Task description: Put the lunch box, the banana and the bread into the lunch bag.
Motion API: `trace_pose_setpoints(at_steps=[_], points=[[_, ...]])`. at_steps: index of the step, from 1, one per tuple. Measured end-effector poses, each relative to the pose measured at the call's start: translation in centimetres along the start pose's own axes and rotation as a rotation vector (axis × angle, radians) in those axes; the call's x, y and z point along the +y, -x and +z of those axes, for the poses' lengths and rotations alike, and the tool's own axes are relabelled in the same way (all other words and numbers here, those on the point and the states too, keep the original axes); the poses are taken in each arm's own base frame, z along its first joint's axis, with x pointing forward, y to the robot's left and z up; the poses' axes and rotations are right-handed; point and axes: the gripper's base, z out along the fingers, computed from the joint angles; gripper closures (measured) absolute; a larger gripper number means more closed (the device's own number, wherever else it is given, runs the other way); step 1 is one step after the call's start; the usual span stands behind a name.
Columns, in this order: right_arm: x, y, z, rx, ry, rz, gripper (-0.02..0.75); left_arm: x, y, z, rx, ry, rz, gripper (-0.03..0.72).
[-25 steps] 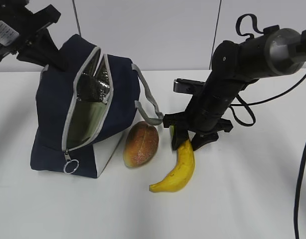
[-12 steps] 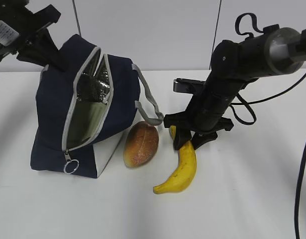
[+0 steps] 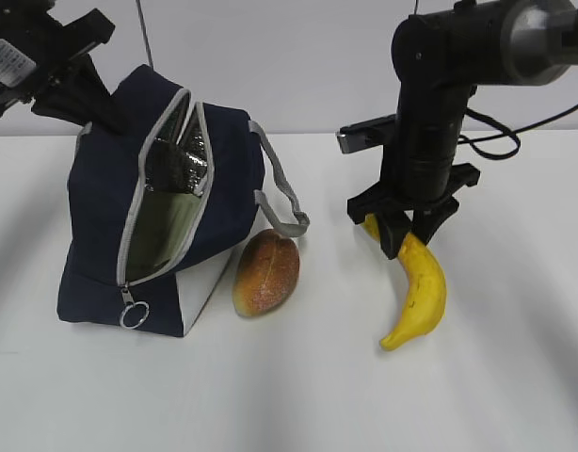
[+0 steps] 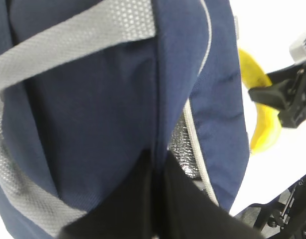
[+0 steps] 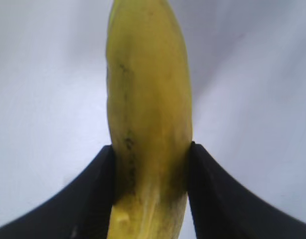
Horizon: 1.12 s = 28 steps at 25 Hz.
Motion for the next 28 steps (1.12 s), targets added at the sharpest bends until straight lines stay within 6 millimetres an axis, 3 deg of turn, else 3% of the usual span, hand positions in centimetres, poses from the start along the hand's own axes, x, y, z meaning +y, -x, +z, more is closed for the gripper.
trace_pose_setpoints(at_steps=[6,9,14,17,23,28], points=[[-0.5,0.4,-4.1,-0.101,-0.021,-0.001,0.426,0.0,0.0,0.0,0.000,0.000,0.000,0.688],[-0.2,-0.4,-7.8,-0.189,0.014,0.001,0.426,0.0,0.0,0.0,0.000,0.000,0.000,0.688],[1.1,-2.1,-13.4,-0.335,0.146,-0.017,0.426,0.0,0.0,0.0,0.000,0.000,0.000,0.688],[2.4,-2.4,-15.6,-0.403,0.285,-0.036,0.426,0.0,0.0,0.0,0.000,0.000,0.000,0.688],[4.7,-2.0,-17.2,-0.477,0.560,-0.077,0.426,0.0,0.0,0.0,0.000,-0.001,0.000,0.688],[5.5,0.1,-15.7,-0.522,0.691,-0.047,0.425,0.0,0.0,0.0,-0.001,-0.002,-0.001,0.688]])
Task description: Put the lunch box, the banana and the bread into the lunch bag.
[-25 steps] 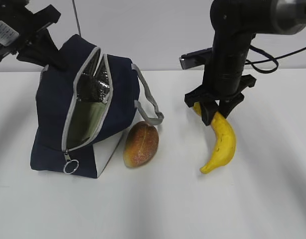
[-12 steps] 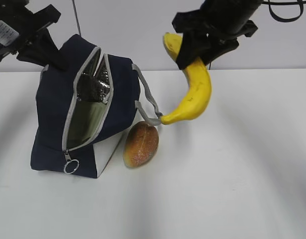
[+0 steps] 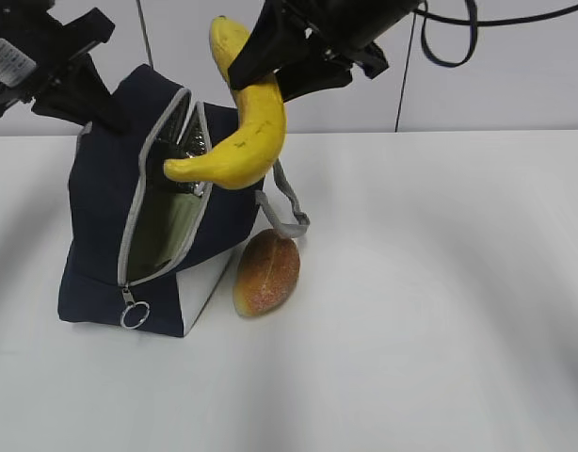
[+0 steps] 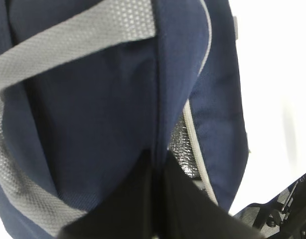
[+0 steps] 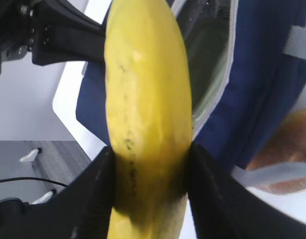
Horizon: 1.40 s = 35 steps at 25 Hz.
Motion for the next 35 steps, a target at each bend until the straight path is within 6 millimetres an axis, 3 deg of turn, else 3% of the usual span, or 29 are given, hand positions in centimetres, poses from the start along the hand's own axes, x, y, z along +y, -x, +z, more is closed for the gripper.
trace_pose_setpoints(at_steps=[7,13,21,25,30,35], points=[[-1.9,0.7,5.2,-0.041,0.137,0.041,0.425,0.0,0.0,0.0,0.000,0.000,0.000,0.688],[-4.1,0.1,9.5,-0.024,0.117,0.056,0.425,0.0,0.0,0.0,0.000,-0.001,0.000,0.688],[-6.5,0.0,11.0,-0.036,-0.033,0.001,0.425,0.0,0.0,0.0,0.002,-0.003,-0.001,0.688],[-5.9,0.0,12.0,-0.057,-0.054,-0.038,0.416,0.0,0.0,0.0,0.003,-0.003,-0.001,0.689],[-3.4,-0.1,14.0,-0.082,-0.089,-0.134,0.381,0.0,0.0,0.0,0.003,-0.003,-0.001,0.689],[-2.7,-0.2,14.3,-0.065,-0.096,-0.179,0.267,0.0,0.0,0.0,0.003,-0.003,-0.001,0.689]])
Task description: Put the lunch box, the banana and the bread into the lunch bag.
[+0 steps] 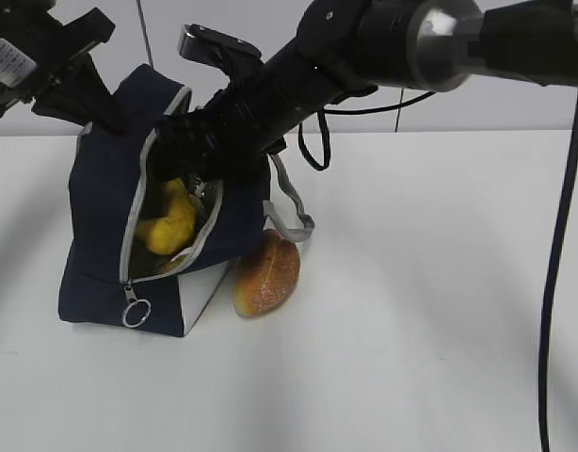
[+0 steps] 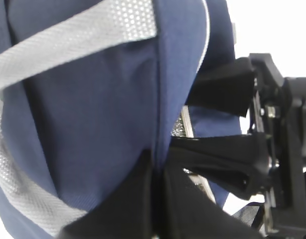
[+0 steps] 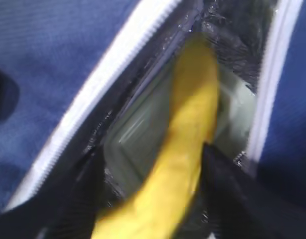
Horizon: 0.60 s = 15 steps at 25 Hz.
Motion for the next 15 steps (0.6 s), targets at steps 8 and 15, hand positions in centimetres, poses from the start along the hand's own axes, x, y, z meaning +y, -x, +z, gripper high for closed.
trace_pose_setpoints(at_steps=[8,15], points=[[1.3,2.1,-3.1,0.121,0.001,-0.166,0.175,0.0,0.0,0.0,0.000,0.001,0.000,0.689],[1.0,3.1,-6.6,0.238,-0.115,-0.167,0.175,0.2,-0.1,0.0,0.006,0.026,0.010,0.689]])
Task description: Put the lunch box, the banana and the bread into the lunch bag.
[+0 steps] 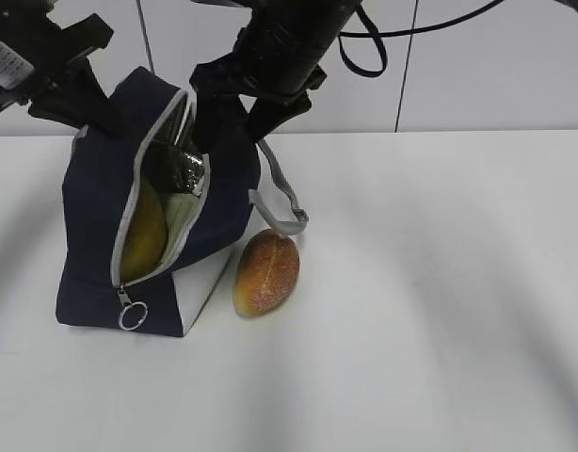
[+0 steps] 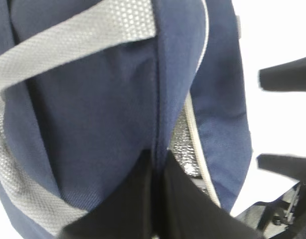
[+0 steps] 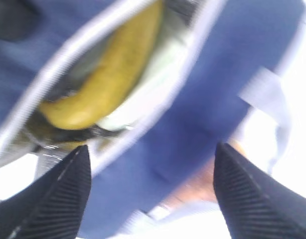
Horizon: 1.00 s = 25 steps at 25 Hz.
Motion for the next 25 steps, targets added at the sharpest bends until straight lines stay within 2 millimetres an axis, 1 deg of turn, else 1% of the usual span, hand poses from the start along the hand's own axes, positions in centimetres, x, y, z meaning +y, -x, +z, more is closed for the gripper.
trace_pose_setpoints(at_steps=[6,9,12,17,25], points=[[-1.1,-0.8,-0.7,0.054,-0.146,0.115,0.175,0.5,-0.1,0.0,0.011,0.048,0.017,0.689],[-1.3,-1.6,-0.9,0.088,-0.185,0.149,0.175,0.5,-0.1,0.0,0.011,0.048,0.018,0.689],[-1.4,-3.0,-0.9,0.142,-0.221,0.166,0.175,0.5,-0.1,0.0,0.012,0.050,0.018,0.689],[-1.0,-5.9,-0.1,0.248,-0.202,0.205,0.175,0.5,-0.1,0.0,0.012,0.051,0.018,0.689],[-0.2,-9.2,2.6,0.355,-0.088,0.353,0.175,0.5,-0.1,0.0,0.012,0.051,0.018,0.689]])
